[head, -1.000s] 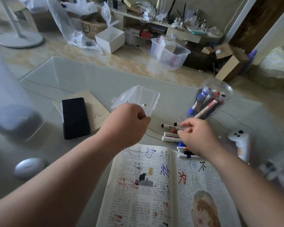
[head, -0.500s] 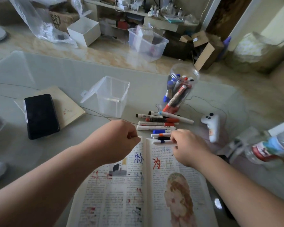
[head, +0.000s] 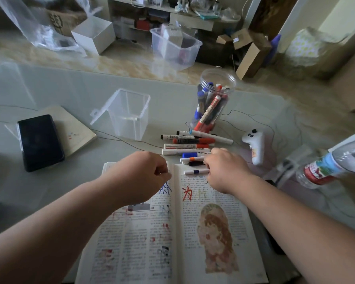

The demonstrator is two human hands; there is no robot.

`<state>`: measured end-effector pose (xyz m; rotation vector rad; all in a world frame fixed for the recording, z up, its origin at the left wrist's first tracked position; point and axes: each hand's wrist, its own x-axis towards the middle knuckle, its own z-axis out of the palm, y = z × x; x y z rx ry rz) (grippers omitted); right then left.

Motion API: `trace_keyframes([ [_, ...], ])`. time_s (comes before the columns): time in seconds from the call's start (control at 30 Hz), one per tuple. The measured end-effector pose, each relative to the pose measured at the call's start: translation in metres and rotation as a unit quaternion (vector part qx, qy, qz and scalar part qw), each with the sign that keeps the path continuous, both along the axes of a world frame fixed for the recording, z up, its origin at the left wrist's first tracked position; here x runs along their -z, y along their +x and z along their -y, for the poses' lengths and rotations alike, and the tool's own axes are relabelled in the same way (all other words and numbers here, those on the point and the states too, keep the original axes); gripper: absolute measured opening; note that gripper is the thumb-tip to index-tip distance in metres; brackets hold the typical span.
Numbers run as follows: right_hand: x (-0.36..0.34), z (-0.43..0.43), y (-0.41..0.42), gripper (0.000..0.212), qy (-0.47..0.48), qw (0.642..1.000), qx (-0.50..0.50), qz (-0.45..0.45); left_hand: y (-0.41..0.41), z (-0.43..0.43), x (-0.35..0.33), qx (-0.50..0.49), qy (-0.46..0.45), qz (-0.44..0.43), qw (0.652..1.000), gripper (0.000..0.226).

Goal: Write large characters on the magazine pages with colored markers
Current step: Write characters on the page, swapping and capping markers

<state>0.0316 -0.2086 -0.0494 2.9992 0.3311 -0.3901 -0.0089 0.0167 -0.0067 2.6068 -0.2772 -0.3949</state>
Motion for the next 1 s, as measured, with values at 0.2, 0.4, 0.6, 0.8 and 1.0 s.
trace_keyframes([
  [0.2, -0.032, -0.005, -0.026, 0.007, 0.046, 0.997, -0.063, 0.018, -0.004, 0.007, 0.0, 0.016, -0.034, 0.002, 0.999, 0.012],
  [0.4, -0.067, 0.011, -0.085, 0.005, 0.278, 0.96, -0.02, -0.008, -0.017, 0.027, 0.002, 0.166, -0.078, -0.046, 0.982, 0.02],
  [0.6, -0.068, 0.032, -0.105, 0.007, 0.613, 0.762, 0.197, -0.069, -0.028, 0.038, 0.004, 0.164, -0.112, -0.055, 0.979, 0.014],
  [0.8, -0.046, 0.02, -0.097, 0.013, 0.65, 0.721, 0.198, -0.139, -0.043, 0.051, 0.006, 0.098, -0.248, -0.17, 0.949, 0.014],
  [1.0, -0.035, 0.015, -0.093, 0.023, 0.695, 0.667, 0.224, -0.152, -0.044, 0.061, 0.015, 0.008, -0.287, -0.179, 0.941, 0.026],
])
